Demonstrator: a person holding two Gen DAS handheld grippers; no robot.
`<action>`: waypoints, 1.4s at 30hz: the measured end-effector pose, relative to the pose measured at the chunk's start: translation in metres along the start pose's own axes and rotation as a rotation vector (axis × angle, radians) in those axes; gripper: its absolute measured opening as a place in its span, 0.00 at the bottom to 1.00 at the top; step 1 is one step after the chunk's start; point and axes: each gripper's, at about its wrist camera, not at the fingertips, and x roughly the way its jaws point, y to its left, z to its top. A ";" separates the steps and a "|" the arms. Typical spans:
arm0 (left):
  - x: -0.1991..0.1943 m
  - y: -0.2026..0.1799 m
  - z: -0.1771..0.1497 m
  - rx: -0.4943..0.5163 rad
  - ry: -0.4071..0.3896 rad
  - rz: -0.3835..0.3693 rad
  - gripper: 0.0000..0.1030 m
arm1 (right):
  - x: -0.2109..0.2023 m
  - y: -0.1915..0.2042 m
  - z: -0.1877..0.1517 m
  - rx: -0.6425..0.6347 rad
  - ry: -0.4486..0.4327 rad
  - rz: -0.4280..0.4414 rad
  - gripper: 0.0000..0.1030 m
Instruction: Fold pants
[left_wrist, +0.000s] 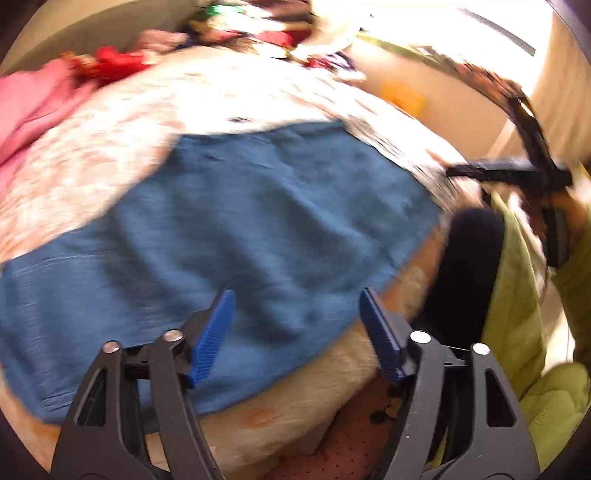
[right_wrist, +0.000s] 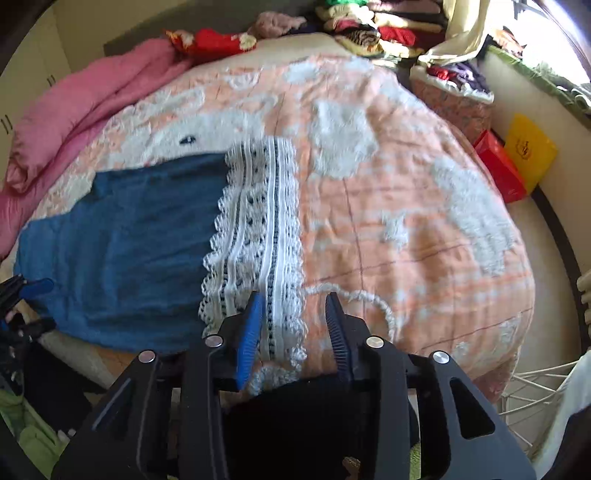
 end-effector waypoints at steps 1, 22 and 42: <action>-0.006 0.012 0.001 -0.028 -0.009 0.036 0.68 | -0.004 0.002 0.001 -0.004 -0.018 0.007 0.34; -0.018 0.095 0.009 -0.150 -0.015 0.362 0.72 | 0.032 0.046 0.005 -0.119 0.083 0.122 0.51; 0.089 0.107 0.116 -0.224 0.010 0.065 0.74 | 0.118 -0.022 0.135 0.124 0.078 0.254 0.56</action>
